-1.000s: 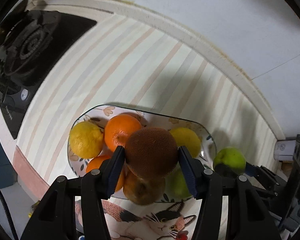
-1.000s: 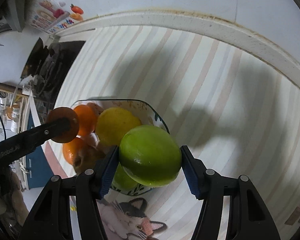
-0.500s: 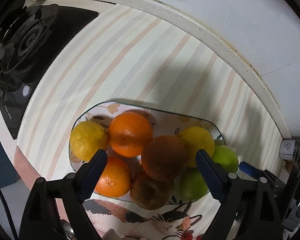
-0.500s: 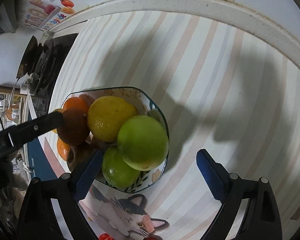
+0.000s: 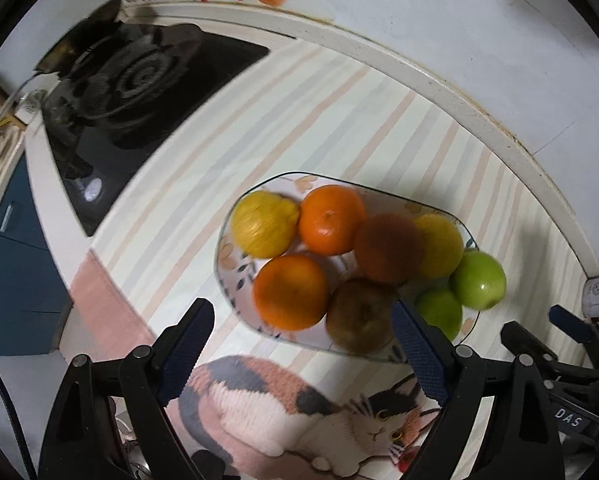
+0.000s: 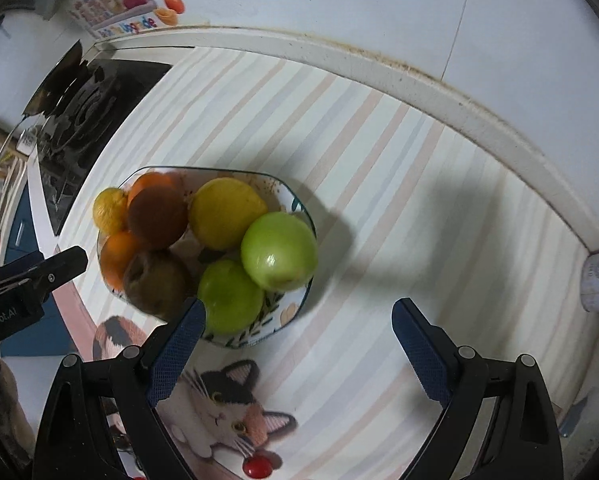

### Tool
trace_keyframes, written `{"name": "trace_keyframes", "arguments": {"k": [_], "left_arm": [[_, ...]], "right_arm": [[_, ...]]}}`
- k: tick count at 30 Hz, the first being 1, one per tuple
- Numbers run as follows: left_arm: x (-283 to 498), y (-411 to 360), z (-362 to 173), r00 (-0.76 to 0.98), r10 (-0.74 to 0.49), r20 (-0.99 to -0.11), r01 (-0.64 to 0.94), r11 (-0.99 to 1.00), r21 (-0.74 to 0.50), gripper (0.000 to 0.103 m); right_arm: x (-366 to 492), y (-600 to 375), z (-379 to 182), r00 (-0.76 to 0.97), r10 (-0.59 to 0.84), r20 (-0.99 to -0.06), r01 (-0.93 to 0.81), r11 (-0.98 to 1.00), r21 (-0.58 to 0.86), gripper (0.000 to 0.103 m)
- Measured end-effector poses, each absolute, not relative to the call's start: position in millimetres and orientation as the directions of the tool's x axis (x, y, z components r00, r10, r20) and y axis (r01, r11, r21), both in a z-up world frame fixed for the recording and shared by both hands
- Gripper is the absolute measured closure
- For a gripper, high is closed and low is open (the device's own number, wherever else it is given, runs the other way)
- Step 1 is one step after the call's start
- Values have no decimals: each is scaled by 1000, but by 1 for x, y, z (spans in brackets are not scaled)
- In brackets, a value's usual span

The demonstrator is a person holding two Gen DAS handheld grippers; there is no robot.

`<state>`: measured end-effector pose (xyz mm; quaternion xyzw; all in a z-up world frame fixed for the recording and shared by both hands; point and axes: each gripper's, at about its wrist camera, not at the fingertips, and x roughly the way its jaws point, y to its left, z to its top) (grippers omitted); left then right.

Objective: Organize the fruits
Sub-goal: 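Lift both tools up away from the plate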

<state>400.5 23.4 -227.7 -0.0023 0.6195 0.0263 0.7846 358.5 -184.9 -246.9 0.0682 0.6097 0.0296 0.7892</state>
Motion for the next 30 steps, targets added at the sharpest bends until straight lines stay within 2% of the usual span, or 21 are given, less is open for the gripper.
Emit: {"name": "trace_keyframes", "arguments": {"k": [6,17,22,30], "left_arm": [[364,27,-207,308,64,-949,-45,998,53,13],[279,28,-146,458,36,-888,14,999,48,13],[242,21,-124,487,-8,-873,63,998,26,13],[196,20,-74,572,-17,-820,50,999,15,13]], "right_arm": [[319,-181,-219,312,96,-945,28,993,110,7],[227,-168,-143,454,38,-890,41,997,64,7],[187,-161,-107,508,42,-860,30,997,67,7],[133,-162,-53,582,91,-808,-26,995,93,7]]}}
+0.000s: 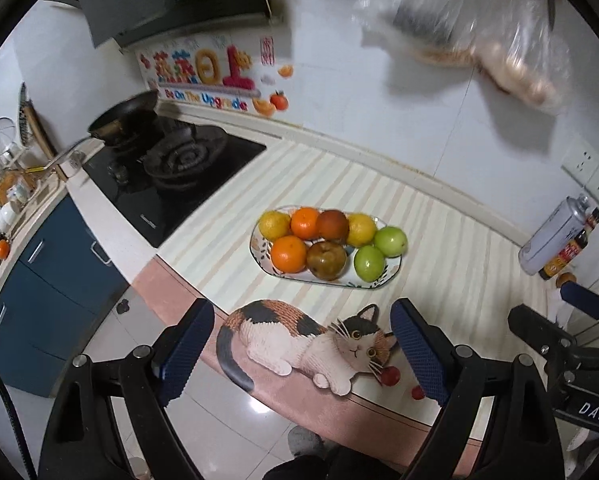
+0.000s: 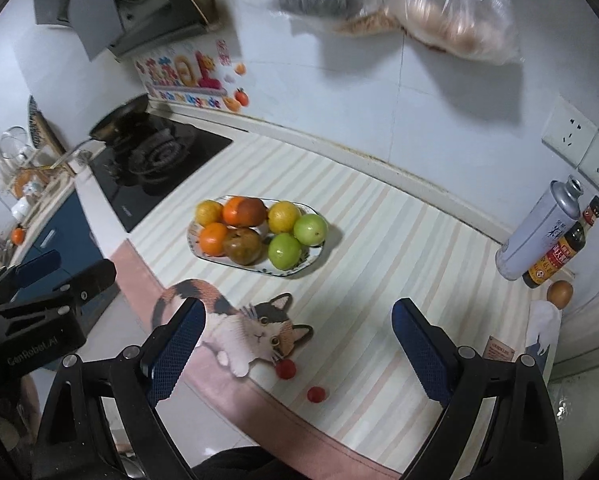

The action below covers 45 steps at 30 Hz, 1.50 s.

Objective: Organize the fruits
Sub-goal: 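Lift both tools up away from the plate, then grasp a cherry tomato with the right tool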

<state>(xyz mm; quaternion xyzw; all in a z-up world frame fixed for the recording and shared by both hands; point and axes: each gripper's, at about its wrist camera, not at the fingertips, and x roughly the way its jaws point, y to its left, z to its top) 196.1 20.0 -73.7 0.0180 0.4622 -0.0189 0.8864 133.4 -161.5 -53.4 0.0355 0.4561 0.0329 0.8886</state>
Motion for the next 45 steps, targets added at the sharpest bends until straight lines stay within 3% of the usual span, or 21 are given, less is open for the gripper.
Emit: {"name": "trace_keyframes", "arguments": {"k": [9,20,23,25,33,39,45], "left_arm": [[156,9,-29,644,-10,-765,49,998,27,13],[150,-1,-28,641,-23,-767,49,999,11,13],[156,-1,-32,634,-28,-773,52,999,7,10],[165,1,-40,624,-18,-781,44,999,13,0],[207,8,-127,473,103,-875,7,993,121,0],[229,1,-220,267,112,-957,57,990,132,0],[226,-12,-265,174,82,-981,72,993,96,0]], "right_arm": [[99,-174,-8,643,131,-754,-68,991,115,7],[99,-188,-1,647,187,-739,-73,980,185,7],[110,-200,-20,613,206,-763,-38,972,231,4],[120,-207,-39,578,201,-791,-11,971,239,4],[159,-217,-198,264,223,-938,96,962,256,4],[164,-207,-306,76,237,-968,140,959,246,30],[162,-194,-343,23,244,-969,132,960,245,52]]}}
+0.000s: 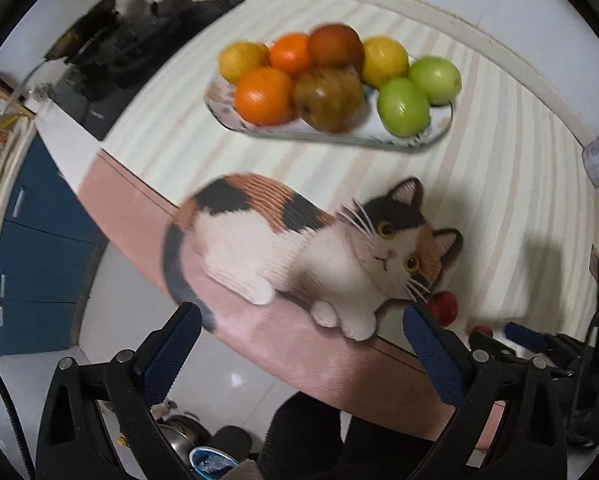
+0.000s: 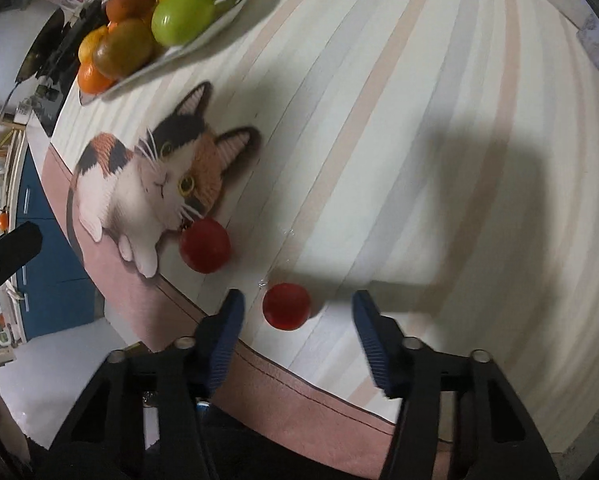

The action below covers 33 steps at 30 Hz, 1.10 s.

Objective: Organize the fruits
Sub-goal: 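Grasp a cherry tomato with the right tool, then grasp the other cherry tomato with the left tool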

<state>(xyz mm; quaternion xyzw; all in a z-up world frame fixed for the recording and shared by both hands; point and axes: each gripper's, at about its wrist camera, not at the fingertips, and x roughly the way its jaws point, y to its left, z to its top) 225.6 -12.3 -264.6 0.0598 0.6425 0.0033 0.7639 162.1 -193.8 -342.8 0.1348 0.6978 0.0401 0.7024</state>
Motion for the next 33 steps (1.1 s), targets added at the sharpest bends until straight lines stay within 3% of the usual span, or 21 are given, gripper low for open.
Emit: {"name": "trace_keyframes", "arguments": {"k": [1,3,4,9,15,18,23,33], "left_arm": [[224,-17,-269,167,76,-983,80,993,90,0],[223,-22,-277,153,55,-987,88,994,69,0],[224,-23,-282,139,46,-989,88,994,58,0],[226,-37,-292,105,-47,-993,95,995,-37,0],[231,-73,-313,47,-120,-992,180,978,-110,10],[232,-93,-325,23,-134,-991,230,965,-125,26],[231,-112,-350,-36,-132,-991,270,953,-137,72],[249,-66,-320,40,-211,-977,171,964,-202,75]], "right_arm": [[162,-192,-341,37,236,-971,119,964,238,54],[162,-192,-342,35,246,-969,117,962,249,73],[161,-194,-340,39,246,-968,125,960,249,75],[155,-220,-320,92,229,-969,166,956,241,75],[151,-248,-311,112,199,-973,214,952,220,75],[146,-259,-308,121,197,-973,237,946,221,75],[142,-264,-302,130,193,-973,245,944,220,75],[173,-236,-275,199,233,-952,172,948,268,75]]}}
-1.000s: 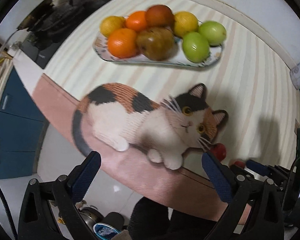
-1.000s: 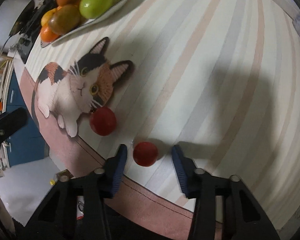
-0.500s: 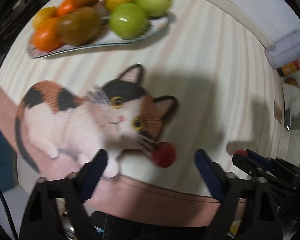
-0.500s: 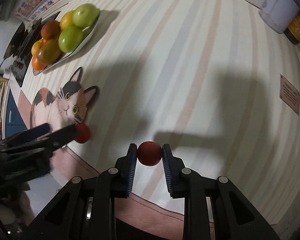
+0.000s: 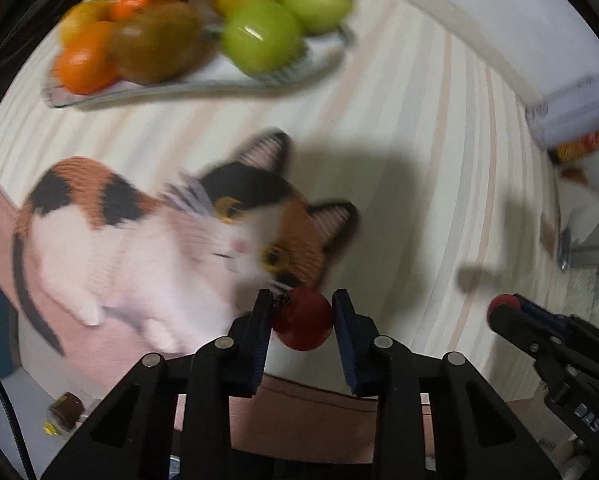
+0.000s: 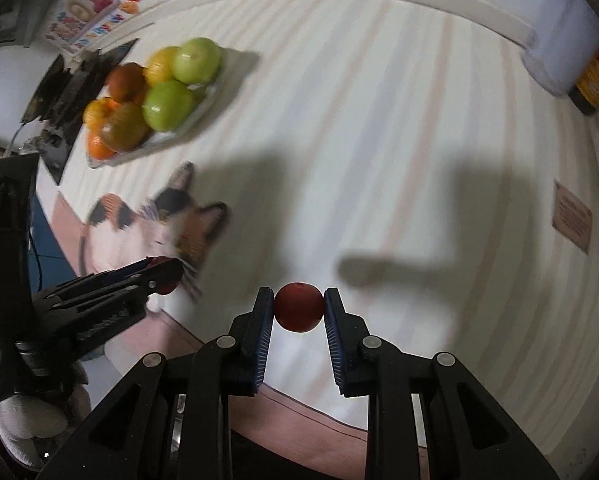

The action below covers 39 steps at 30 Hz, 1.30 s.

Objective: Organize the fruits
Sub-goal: 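Grasp the other cherry tomato with the left tool, then place the cherry tomato on the plate with the right tool and open it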

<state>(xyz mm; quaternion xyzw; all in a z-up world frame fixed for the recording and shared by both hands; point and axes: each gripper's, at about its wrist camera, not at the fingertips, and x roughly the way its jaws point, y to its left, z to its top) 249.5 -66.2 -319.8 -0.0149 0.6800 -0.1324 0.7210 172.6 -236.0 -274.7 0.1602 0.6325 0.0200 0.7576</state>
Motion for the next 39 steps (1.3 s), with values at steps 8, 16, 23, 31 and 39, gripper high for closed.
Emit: {"name": "trace_keyframes", "arguments": {"k": [8,16,23,31,39], "left_arm": [[296,39,-261,161,-283,-946,-38,956,-292,75],[351,76,-281,175,-357,-917,-190,902,-388,75],[376,70,-292,160,-364,-918,-183,903,-390,75],[384,65,-300,170,-390,-905,-209,883,-420,75],[387,65,-300,188,-407,-894,-228,867,-443,75]], "right_arm": [[241,-168,-268,265,353,-897,60,923,381,75],[300,-121,-283,295,390,-872,1,913,408,75],[310,-151,-294,330,345,-879,42,925,378,75],[332,-164,-302,368,310,-877,-25,946,324,75],[338,-163,-301,411,296,-862,-84,954,287,75]]}}
